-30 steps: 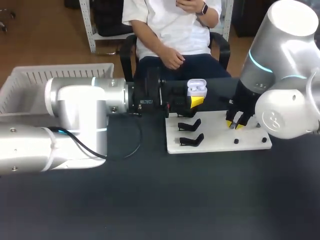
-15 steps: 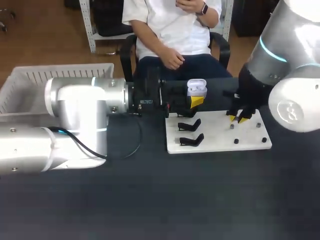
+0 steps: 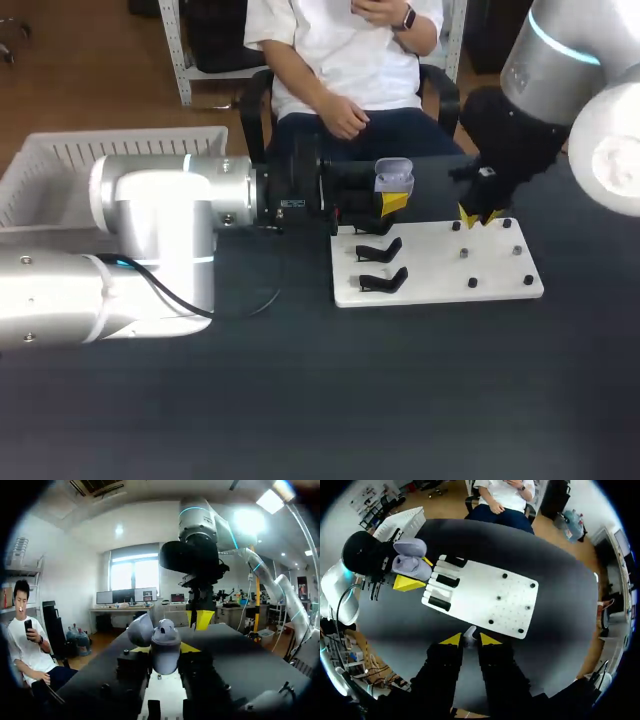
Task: Pick up each earbud case from the left stands, insert the matching earbuds, close the lid, and place the case in the box.
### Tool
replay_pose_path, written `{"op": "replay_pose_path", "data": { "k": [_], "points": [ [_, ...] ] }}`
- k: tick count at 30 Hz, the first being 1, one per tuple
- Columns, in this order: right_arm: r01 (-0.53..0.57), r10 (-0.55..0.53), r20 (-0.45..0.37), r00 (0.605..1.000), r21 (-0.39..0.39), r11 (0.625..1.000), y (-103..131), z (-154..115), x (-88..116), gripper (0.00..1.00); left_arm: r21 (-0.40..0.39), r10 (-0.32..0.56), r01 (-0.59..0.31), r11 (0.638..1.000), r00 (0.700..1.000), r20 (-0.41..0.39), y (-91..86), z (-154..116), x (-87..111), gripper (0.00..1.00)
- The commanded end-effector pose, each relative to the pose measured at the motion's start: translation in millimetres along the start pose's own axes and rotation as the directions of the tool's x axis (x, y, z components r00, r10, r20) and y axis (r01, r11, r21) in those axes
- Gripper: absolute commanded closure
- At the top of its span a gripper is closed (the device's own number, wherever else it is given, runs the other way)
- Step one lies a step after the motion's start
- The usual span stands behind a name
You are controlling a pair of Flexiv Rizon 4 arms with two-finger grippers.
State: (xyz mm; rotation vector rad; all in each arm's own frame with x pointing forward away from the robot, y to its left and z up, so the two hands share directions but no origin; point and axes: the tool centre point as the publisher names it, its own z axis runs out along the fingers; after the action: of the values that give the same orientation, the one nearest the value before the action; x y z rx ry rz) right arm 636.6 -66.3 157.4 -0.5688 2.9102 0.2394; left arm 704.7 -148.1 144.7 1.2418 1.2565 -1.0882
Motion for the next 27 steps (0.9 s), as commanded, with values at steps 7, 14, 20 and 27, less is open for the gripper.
{"op": "replay_pose_path", "data": {
  "k": [7, 14, 20, 27],
  "points": [
    [0.166, -0.166, 0.004, 0.986, 0.043, 0.985, 40.8, -50.0, -6.0, 1.00, -0.009, 0.004, -0.004, 1.000, 1.000, 0.005, -2.3, 0.0, 0.9, 1.00],
    [0.207, -0.208, 0.026, 0.978, 0.031, 0.978, 67.0, -53.0, -28.5, 1.00, -0.009, 0.004, -0.004, 1.000, 1.000, 0.005, -2.3, 0.0, 0.9, 1.00],
    [0.252, -0.254, 0.031, 0.967, 0.037, 0.967, 82.3, -50.3, -45.2, 1.00, -0.009, 0.004, -0.004, 1.000, 1.000, 0.005, -2.3, 0.0, 0.9, 1.00],
    [0.290, -0.291, 0.051, 0.955, 0.029, 0.957, 90.0, -48.1, -63.2, 1.00, -0.009, 0.004, -0.004, 1.000, 1.000, 0.005, -2.3, 0.0, 0.9, 1.00]
  ]
}}
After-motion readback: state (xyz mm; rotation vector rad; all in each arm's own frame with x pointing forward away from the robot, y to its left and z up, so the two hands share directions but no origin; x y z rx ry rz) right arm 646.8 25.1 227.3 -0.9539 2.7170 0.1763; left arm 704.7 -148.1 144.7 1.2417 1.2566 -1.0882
